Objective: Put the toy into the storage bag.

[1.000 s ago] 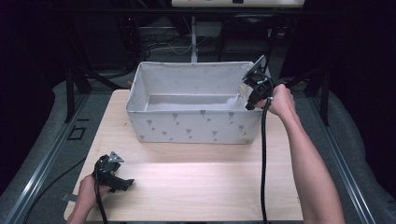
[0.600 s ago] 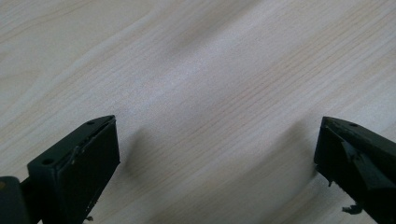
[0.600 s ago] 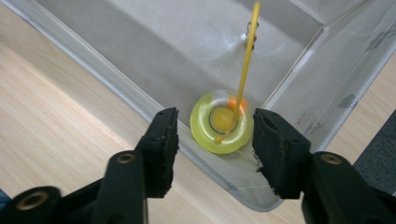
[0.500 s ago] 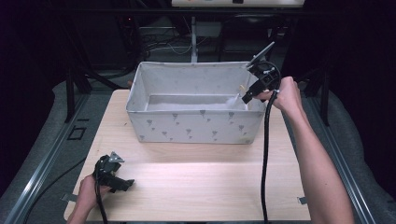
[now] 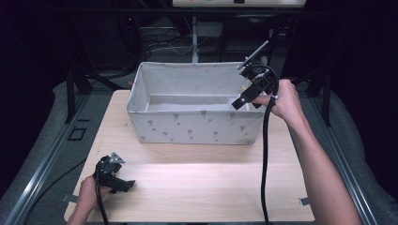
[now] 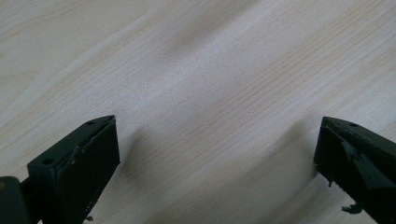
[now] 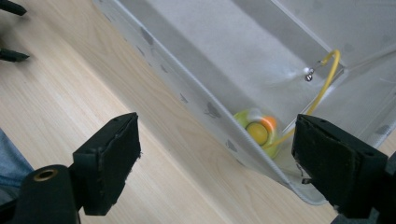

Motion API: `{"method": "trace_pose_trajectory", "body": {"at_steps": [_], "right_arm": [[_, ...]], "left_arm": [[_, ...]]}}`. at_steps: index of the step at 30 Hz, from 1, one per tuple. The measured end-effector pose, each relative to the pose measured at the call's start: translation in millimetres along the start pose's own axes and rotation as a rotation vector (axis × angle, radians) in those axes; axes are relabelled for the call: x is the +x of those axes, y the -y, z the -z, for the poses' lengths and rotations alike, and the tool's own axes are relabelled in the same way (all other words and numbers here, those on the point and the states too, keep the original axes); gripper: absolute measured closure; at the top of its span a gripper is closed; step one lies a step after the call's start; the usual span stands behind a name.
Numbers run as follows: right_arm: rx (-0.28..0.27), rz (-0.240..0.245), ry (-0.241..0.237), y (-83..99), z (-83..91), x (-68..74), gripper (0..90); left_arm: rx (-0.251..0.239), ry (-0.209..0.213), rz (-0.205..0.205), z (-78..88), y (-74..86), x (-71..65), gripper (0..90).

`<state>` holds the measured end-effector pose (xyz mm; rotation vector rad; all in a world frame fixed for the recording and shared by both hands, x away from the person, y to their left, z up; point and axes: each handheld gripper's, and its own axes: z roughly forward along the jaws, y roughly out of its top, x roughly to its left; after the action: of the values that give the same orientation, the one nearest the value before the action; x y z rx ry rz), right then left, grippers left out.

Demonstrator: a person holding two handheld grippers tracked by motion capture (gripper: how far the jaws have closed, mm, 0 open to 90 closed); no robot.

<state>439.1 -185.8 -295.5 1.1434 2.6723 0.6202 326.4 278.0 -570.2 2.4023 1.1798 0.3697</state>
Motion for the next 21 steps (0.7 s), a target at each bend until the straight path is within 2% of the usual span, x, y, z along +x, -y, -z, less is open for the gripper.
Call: {"method": "trace_pose_trajectory", "body": {"at_steps": [4,12,16,21], "right_arm": [[-0.034,0.036,-0.003,5.2,4.8,13.3,13.7],[-0.046,0.102,0.006,22.2,4.7,41.3,9.6],[-0.035,0.130,0.003,32.1,-3.7,53.7,7.9],[-0.015,0.156,-0.017,50.4,-23.6,70.9,6.1]], "left_arm": [[-0.002,0.000,0.002,0.1,-0.1,-0.2,0.2],[0.001,0.000,-0.004,-0.1,-0.5,0.2,0.2],[0.005,0.004,-0.008,-0.2,-0.6,0.2,0.2],[0.005,-0.006,-0.005,-0.3,-0.3,-1.2,0.2]]}}
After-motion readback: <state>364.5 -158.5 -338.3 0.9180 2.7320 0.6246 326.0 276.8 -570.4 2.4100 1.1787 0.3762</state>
